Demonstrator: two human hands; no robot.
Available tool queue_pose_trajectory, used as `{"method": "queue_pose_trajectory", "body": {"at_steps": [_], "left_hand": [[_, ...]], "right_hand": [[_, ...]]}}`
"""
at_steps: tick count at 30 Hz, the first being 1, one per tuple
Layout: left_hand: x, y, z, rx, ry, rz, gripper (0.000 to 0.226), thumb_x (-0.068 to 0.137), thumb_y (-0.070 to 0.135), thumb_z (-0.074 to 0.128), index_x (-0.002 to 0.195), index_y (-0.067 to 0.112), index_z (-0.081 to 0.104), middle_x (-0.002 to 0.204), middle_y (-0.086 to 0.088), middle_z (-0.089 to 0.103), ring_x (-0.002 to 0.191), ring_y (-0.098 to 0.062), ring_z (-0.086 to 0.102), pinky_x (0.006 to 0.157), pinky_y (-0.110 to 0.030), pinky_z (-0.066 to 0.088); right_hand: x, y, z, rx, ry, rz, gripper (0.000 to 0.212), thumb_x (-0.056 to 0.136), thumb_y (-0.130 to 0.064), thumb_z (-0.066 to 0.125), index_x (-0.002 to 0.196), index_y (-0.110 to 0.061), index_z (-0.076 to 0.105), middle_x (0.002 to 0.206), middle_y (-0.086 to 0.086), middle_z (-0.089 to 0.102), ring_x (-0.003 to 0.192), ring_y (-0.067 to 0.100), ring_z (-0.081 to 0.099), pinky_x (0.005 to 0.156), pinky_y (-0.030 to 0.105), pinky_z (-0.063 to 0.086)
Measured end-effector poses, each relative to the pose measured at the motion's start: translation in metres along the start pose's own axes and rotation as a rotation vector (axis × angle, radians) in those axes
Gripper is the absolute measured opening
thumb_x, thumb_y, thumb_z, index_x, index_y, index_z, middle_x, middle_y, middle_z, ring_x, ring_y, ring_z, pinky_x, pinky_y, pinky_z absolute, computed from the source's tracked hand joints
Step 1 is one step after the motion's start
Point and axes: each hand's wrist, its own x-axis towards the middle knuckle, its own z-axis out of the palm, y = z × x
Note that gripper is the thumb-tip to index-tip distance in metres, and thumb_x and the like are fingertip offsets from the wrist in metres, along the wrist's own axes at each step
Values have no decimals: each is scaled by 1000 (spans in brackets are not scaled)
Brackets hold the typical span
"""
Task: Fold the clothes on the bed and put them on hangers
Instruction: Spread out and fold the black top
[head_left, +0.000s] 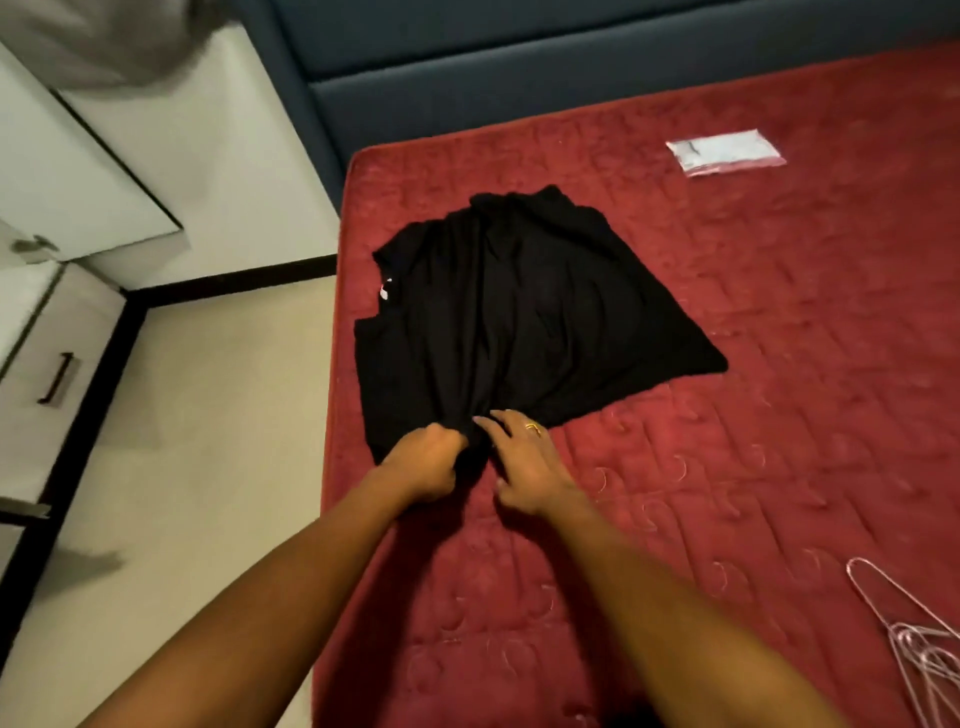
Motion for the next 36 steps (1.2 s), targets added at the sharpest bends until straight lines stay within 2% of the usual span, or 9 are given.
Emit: {"method": "queue_pose_trajectory", "body": {"at_steps": [4,8,16,21,24,28,32,34,36], "left_hand": [[-28,0,43,25,86,16,23,84,16,57,103,9,69,106,-21,70,100,-43,65,78,-43,52],[-61,-4,77,-84,148,17,5,79,21,62,80,16,61,93,-17,70,91,-42,66,69,-39,50],[-113,0,94,-142,92,-57,10,74,13,56,65,16,52,84,-13,69,87,-36,67,64,-33,47],[-158,9,79,-376,523,2,9,77,23,60,76,19,68,77,-3,71,78,-25,67,63,-31,45],[-180,35,47,-581,738,187,22,74,13,64,91,15,78,85,3,76,80,-6,69,75,-30,54],[-200,51,14,-843,1058,276,42,73,21,85,112,17,71,101,2,74,95,-6,69,86,-25,55],[-208,46,18,-854,1073,201,82,60,49,95,128,25,58,120,6,65,106,-6,62,87,-18,51],[-202,48,24,-746,1019,111,75,66,46,93,127,20,61,118,3,66,105,-12,61,86,-26,52],[-195,55,22,-686,1046,66,51,75,38,86,115,11,68,108,-7,69,99,-25,66,79,-34,52]], "right_hand": [[-7,-27,44,48,206,22,45,75,-17,66,120,-20,65,128,8,60,121,30,55,103,45,46],[-25,-36,50,-96,296,-40,26,74,-8,65,98,-19,61,94,4,65,93,30,62,84,45,47],[-107,-54,32,-245,263,-234,29,91,-40,61,110,-19,60,98,5,65,96,32,63,68,41,50],[-149,-88,-7,-202,85,-151,78,75,-81,64,131,-26,51,107,9,71,102,35,67,75,40,50],[-149,-120,-46,-215,-12,-83,72,78,-64,74,131,-18,56,113,16,70,106,39,66,82,43,51],[-135,-148,-110,147,219,-76,28,82,-13,56,105,-8,69,103,20,72,99,36,68,75,43,49],[-137,-170,-168,563,370,-262,26,81,-2,53,86,-17,74,84,-9,76,82,5,71,75,32,59],[-149,-191,-194,786,460,-252,16,85,-8,53,81,-16,66,79,-9,70,75,2,63,69,23,53],[-161,-208,-216,967,537,-219,15,88,-16,51,89,-15,66,90,6,69,83,15,65,73,34,55]]}}
